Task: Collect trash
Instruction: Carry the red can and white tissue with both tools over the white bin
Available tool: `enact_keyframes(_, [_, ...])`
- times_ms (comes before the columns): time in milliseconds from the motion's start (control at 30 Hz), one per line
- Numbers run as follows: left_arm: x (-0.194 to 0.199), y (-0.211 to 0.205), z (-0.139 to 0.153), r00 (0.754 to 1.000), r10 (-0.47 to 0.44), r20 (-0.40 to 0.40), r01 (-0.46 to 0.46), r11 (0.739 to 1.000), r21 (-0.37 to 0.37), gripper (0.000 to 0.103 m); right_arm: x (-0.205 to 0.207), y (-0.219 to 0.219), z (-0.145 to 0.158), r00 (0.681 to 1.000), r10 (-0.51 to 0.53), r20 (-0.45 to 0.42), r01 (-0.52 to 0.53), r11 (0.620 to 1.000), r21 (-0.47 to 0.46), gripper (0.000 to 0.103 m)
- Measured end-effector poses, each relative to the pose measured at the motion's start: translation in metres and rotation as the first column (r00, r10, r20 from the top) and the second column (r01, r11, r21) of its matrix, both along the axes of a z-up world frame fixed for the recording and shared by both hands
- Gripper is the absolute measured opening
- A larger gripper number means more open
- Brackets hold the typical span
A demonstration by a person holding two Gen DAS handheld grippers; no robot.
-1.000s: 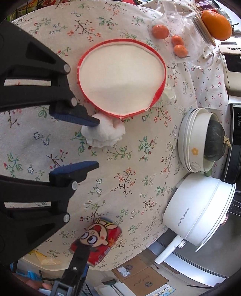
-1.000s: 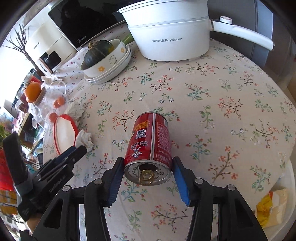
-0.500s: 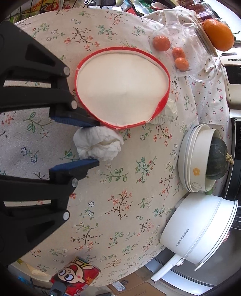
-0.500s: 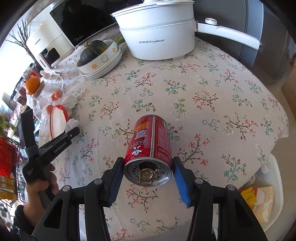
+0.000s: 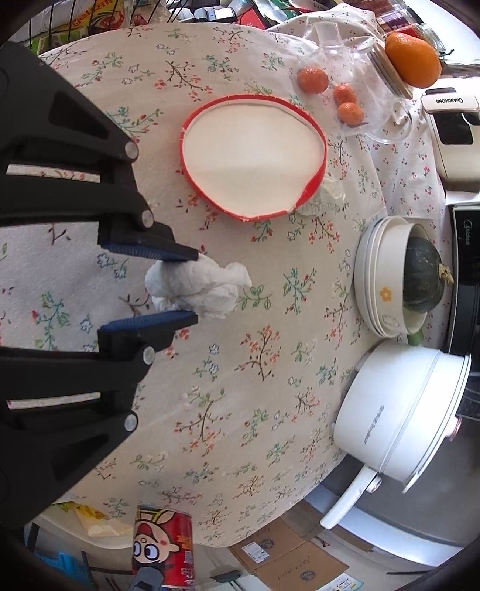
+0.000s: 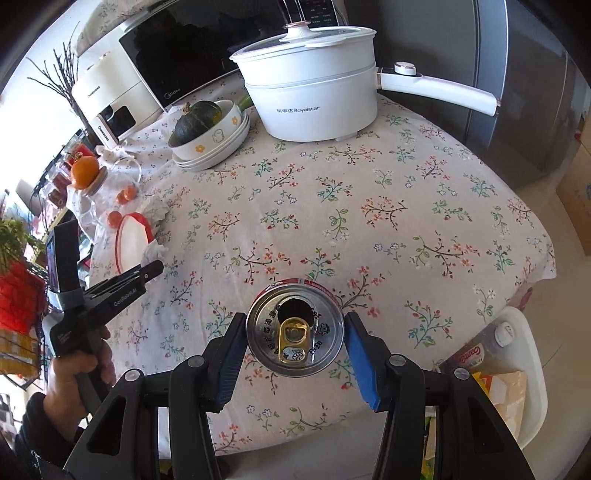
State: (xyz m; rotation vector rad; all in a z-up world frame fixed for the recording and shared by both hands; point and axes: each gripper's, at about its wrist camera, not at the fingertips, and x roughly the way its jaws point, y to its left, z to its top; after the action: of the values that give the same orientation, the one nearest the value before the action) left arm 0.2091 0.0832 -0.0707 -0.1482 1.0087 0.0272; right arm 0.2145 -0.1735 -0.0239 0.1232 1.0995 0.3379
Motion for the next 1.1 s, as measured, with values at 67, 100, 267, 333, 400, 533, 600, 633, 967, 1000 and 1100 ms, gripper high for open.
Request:
enact_keyframes(67, [-0.008, -0.008, 0.005, 0.999, -0.035, 0.007, 0.035, 0.999, -0.021, 0.029, -0.006, -0.010, 0.006, 1.000, -0.004, 0.018, 0.004, 1.000, 0.000, 0.053])
enact_keyframes(100, [-0.013, -0.013, 0.008, 0.999, -0.052, 0.009, 0.053, 0.998, -0.031, 0.029, -0.009, -0.016, 0.008, 1.000, -0.009, 0.024, 0.009, 1.000, 0.001, 0.053])
enact_keyframes(267, [-0.030, -0.037, 0.021, 0.992, -0.125, 0.032, 0.127, 0.988, -0.083, 0.029, -0.024, -0.049, 0.013, 0.998, -0.051, 0.027, 0.051, 0.999, 0.010, 0.053])
enact_keyframes(333, [-0.038, -0.048, 0.025, 0.988, -0.151, 0.038, 0.154, 0.983, -0.100, 0.029, -0.029, -0.061, 0.013, 0.997, -0.068, 0.024, 0.067, 0.998, 0.015, 0.053])
enact_keyframes(400, [-0.044, -0.059, 0.029, 0.984, -0.175, 0.044, 0.179, 0.977, -0.111, 0.029, -0.036, -0.075, 0.012, 0.996, -0.081, 0.022, 0.081, 0.997, 0.021, 0.053])
enact_keyframes(533, [-0.057, -0.088, 0.031, 0.974, -0.223, 0.048, 0.227, 0.967, -0.112, 0.029, -0.047, -0.102, 0.009, 0.994, -0.105, 0.020, 0.104, 0.994, 0.011, 0.053])
enact_keyframes(600, [-0.063, -0.105, 0.030, 0.964, -0.262, 0.048, 0.266, 0.958, -0.109, 0.029, -0.052, -0.115, 0.005, 0.993, -0.119, 0.010, 0.119, 0.993, 0.001, 0.053])
enact_keyframes(633, [-0.067, -0.115, 0.028, 0.958, -0.282, 0.046, 0.285, 0.953, -0.105, 0.029, -0.055, -0.121, 0.002, 0.992, -0.124, 0.004, 0.124, 0.992, -0.005, 0.053])
enact_keyframes(967, [-0.086, -0.202, 0.004, 0.891, -0.454, -0.001, 0.453, 0.888, -0.080, 0.029, -0.077, -0.189, -0.036, 0.973, -0.214, -0.085, 0.208, 0.975, -0.076, 0.053])
enact_keyframes(1000, [-0.087, -0.209, 0.002, 0.884, -0.468, -0.005, 0.467, 0.881, -0.074, 0.029, -0.078, -0.195, -0.040, 0.970, -0.223, -0.095, 0.216, 0.973, -0.082, 0.053])
enact_keyframes(1100, [-0.089, -0.227, -0.003, 0.866, -0.500, -0.010, 0.498, 0.864, -0.066, 0.030, -0.081, -0.209, -0.051, 0.960, -0.250, -0.126, 0.238, 0.966, -0.103, 0.054])
